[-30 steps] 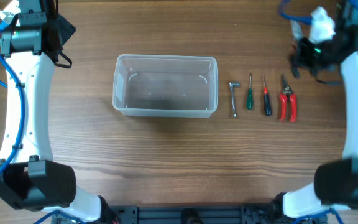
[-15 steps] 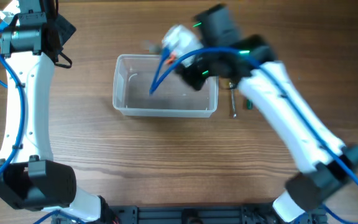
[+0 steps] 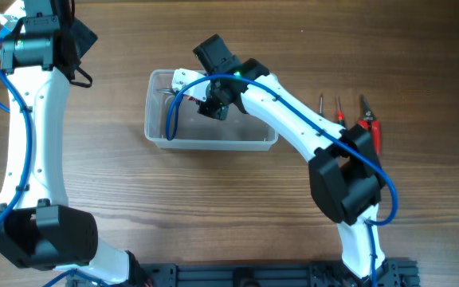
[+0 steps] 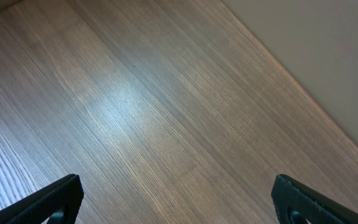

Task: Pack container
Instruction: 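Carry the pliers into the container and open the right gripper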

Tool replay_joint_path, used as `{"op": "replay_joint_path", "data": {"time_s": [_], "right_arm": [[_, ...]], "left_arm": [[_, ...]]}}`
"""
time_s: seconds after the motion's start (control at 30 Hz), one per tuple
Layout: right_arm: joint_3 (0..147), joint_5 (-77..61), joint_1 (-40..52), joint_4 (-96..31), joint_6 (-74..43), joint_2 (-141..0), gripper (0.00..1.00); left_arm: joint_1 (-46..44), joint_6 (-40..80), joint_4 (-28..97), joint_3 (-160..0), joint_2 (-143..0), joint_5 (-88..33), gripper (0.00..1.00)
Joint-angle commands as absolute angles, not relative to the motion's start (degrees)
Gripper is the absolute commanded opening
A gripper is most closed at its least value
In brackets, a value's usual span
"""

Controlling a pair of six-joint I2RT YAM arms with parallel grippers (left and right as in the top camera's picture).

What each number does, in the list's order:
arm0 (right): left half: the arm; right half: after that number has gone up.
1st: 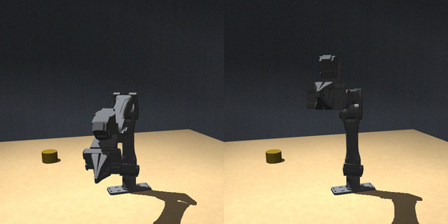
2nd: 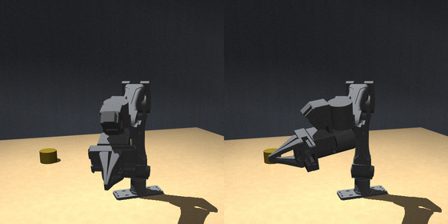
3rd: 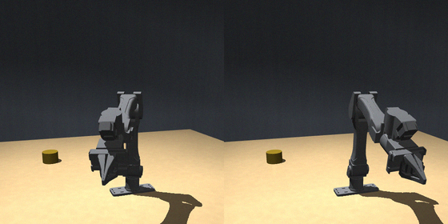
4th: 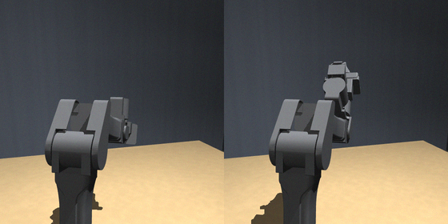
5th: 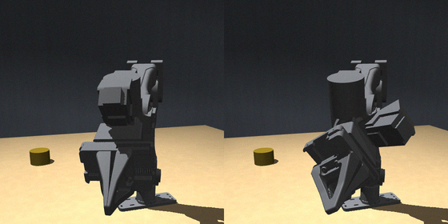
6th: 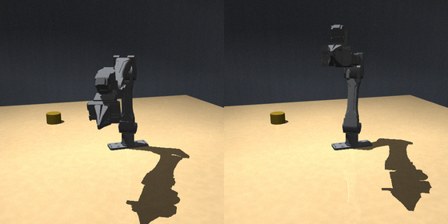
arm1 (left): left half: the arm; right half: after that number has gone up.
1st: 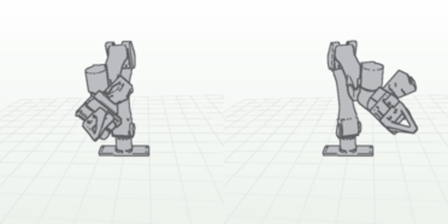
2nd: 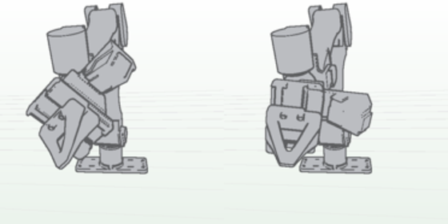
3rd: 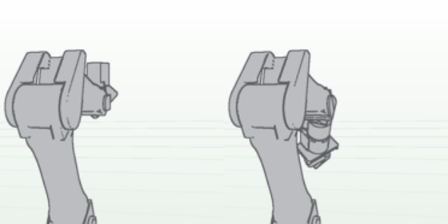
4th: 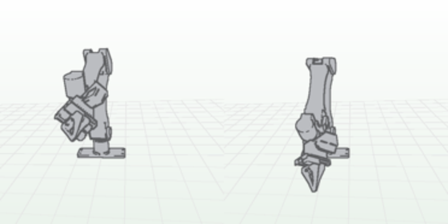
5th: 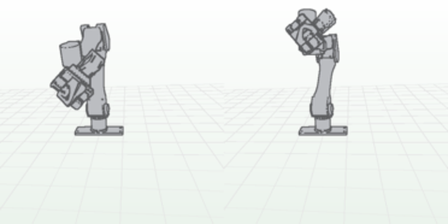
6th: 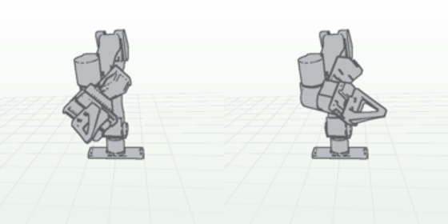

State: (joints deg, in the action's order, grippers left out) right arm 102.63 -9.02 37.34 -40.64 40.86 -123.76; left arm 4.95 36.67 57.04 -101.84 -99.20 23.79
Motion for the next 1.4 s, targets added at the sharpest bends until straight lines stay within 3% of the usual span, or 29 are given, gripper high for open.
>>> {"op": "replay_joint_path", "data": {"time_s": [0.0,0.93,0.97,1.03,1.07,1.13,1.27,1.37], "right_arm": [[103.4,-8.3,37.3,-37.0,42.4,-125.8,0.04],[102.1,-6.0,36.7,-36.0,41.9,-128.2,0.04],[102.0,-5.9,36.7,-35.8,41.9,-128.2,0.06],[102.0,-5.9,36.7,-35.9,41.8,-128.2,0.40],[102.0,-5.7,36.7,-35.8,41.8,-128.2,0.47],[102.0,-4.9,36.7,-35.8,41.3,-128.1,0.47],[103.5,-1.1,36.7,-36.2,35.2,-127.2,0.34],[104.8,2.8,36.7,-38.5,31.9,-123.6,0.31]], "left_arm": [[5.0,35.8,57.1,-102.1,-97.9,24.5,1.00],[5.0,35.8,57.1,-102.1,-97.9,24.5,1.00],[5.0,35.8,57.1,-102.1,-97.9,24.5,1.00],[5.0,35.8,57.1,-102.1,-97.9,24.5,1.00],[5.0,35.8,57.1,-102.1,-97.9,24.5,1.00],[5.0,35.8,57.1,-102.1,-97.9,24.5,1.00],[5.0,35.8,57.1,-102.1,-97.9,24.5,1.00],[5.0,35.8,57.1,-102.1,-97.9,24.5,1.00]]}}
